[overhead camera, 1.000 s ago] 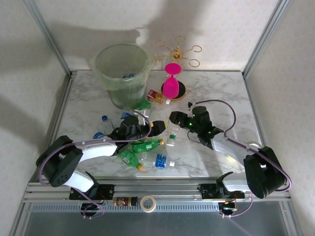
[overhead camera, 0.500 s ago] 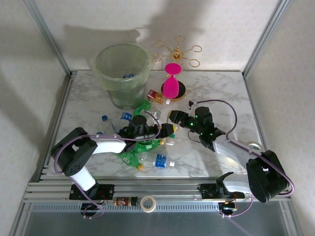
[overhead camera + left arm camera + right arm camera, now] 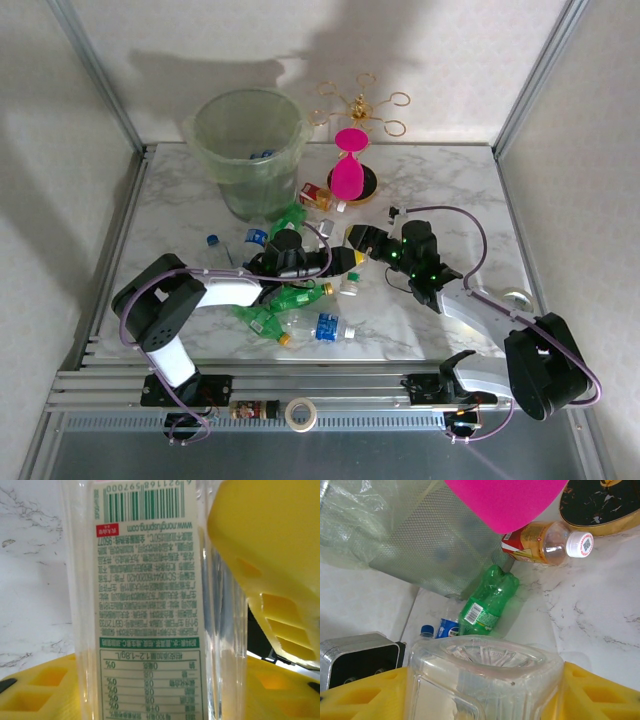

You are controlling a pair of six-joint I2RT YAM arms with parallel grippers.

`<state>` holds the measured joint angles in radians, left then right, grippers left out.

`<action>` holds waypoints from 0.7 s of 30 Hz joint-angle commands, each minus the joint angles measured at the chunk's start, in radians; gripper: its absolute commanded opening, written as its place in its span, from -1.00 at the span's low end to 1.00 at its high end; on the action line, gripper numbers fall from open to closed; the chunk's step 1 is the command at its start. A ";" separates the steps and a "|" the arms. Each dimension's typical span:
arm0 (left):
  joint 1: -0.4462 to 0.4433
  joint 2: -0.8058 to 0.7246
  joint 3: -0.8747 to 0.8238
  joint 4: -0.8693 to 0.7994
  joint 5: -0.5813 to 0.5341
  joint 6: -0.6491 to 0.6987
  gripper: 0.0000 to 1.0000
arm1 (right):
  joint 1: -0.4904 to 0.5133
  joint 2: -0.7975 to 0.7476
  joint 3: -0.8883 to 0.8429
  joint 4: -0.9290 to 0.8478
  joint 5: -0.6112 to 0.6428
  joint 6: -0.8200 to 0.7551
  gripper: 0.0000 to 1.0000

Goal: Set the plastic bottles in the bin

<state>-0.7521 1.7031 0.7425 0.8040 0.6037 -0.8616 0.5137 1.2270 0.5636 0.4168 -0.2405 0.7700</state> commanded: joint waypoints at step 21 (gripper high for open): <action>0.189 -0.314 0.192 -0.540 -0.213 0.338 -0.21 | -0.002 -0.103 -0.004 -0.143 0.303 0.003 0.84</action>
<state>-0.5819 1.4605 0.8494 0.3790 0.4538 -0.6418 0.5148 1.1137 0.5781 0.2676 0.0383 0.7570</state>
